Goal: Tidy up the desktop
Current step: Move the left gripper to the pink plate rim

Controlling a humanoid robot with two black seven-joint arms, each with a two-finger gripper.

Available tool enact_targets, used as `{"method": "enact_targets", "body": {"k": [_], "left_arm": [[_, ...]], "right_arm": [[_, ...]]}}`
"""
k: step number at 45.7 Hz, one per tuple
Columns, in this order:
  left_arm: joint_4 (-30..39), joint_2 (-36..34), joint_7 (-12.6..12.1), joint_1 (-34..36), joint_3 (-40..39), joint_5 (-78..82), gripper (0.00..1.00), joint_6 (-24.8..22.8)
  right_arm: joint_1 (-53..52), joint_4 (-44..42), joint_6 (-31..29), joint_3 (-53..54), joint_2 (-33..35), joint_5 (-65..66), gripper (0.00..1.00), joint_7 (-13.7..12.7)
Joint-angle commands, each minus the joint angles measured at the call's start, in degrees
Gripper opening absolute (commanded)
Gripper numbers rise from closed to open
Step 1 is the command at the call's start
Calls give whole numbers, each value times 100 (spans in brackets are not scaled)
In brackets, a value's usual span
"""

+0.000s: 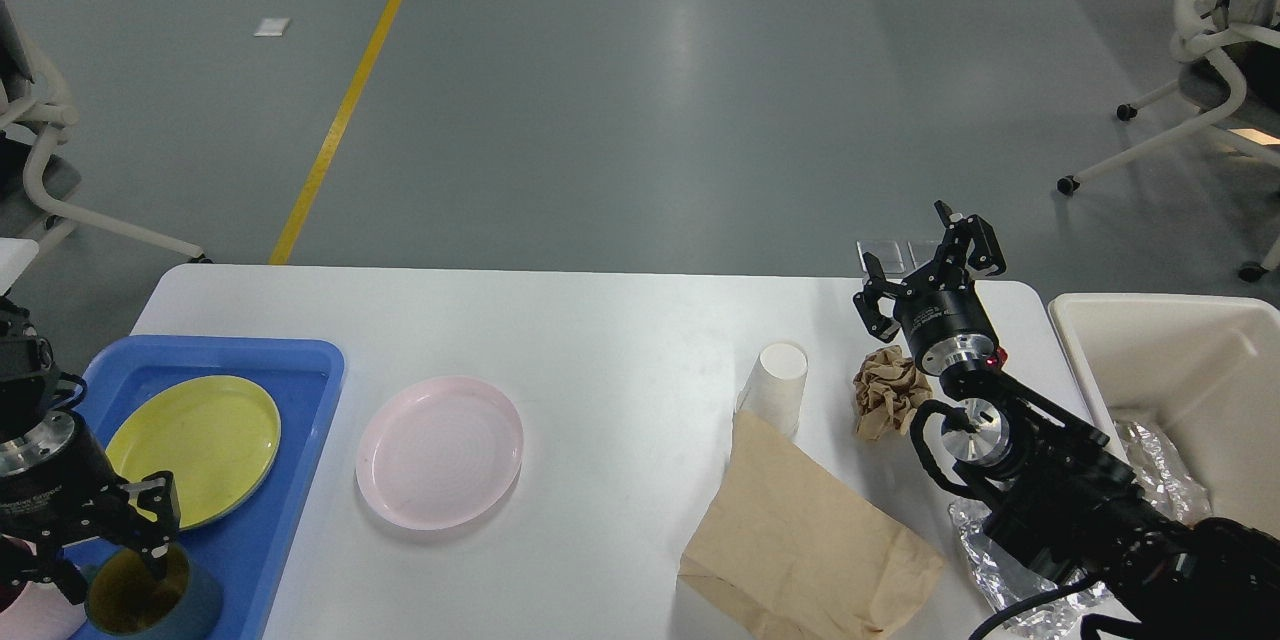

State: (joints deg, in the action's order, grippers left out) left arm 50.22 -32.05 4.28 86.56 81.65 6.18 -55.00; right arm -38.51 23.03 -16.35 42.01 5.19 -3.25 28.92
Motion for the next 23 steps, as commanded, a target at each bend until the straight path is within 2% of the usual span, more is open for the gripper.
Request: {"method": "enact_targets", "body": {"k": [1,7,10,23], "left_arm": [[181,32,283,800,684,-354,95,0],[427,260,609,1372,1081,-460,95,0],[576,418,697,1662,1203,-460,95,0],[1315,1429,732,3069,1775,-548,96,0]], "right_arm": [[2,0,0,0,0,0,100,0],[2,0,0,0,0,0,100,0],[2,0,0,0,0,0,100,0],[2,0,0,0,0,0,100,0]]}}
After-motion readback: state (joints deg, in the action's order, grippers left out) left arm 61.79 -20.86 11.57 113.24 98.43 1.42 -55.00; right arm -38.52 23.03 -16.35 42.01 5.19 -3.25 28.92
